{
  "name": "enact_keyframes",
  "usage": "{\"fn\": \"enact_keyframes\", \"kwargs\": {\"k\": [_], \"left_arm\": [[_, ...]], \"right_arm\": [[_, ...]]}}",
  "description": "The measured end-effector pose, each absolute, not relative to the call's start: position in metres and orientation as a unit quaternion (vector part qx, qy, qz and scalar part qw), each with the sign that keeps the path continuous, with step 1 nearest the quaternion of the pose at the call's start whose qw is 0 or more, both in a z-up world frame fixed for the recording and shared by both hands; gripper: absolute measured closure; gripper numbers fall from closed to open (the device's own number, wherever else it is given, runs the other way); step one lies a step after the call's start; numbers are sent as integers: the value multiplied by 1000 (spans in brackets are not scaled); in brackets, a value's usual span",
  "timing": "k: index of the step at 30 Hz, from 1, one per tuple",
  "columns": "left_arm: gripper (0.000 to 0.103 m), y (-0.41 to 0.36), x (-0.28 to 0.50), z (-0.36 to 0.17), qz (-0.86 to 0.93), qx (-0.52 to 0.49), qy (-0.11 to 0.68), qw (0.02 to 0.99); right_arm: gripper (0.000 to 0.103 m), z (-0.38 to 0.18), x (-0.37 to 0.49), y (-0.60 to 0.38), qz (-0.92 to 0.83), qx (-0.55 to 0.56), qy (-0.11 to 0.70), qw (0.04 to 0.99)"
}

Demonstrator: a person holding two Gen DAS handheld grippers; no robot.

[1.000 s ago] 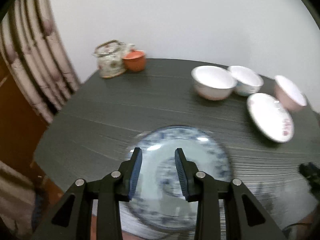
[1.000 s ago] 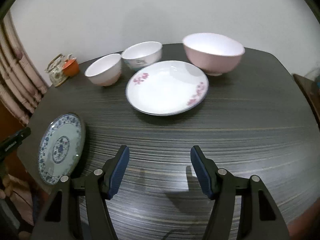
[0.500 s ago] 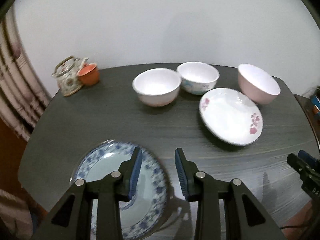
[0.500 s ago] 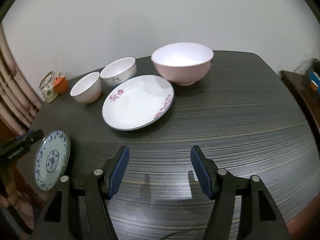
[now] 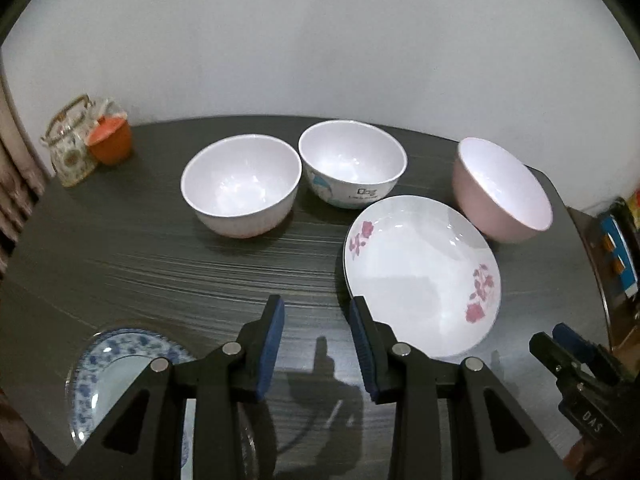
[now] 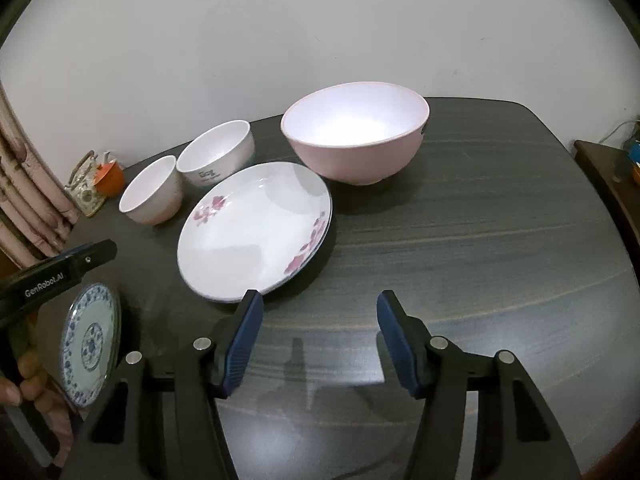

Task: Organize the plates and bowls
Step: 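Move both tools toward the white plate with pink flowers, then close the left tool on the pink-flowered plate rim while the right tool grips it too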

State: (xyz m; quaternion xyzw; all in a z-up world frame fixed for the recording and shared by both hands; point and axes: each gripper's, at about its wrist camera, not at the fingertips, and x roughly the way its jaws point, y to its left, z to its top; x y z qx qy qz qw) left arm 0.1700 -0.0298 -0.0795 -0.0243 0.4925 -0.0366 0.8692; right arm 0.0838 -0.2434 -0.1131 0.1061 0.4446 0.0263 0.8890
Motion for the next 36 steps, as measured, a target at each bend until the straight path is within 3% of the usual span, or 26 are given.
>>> {"fn": "enact_keyframes", "kwargs": {"k": [9, 31, 36], "left_arm": [[68, -41, 209, -110, -45, -43, 524, 849], [68, -39, 252, -148, -73, -79, 564, 819], [71, -38, 260, -154, -80, -89, 572, 812]], "right_arm": [[50, -125, 129, -246, 31, 108, 459, 881], [80, -159, 176, -251, 50, 127, 500, 855], [81, -165, 180, -252, 56, 133, 503, 852]]}}
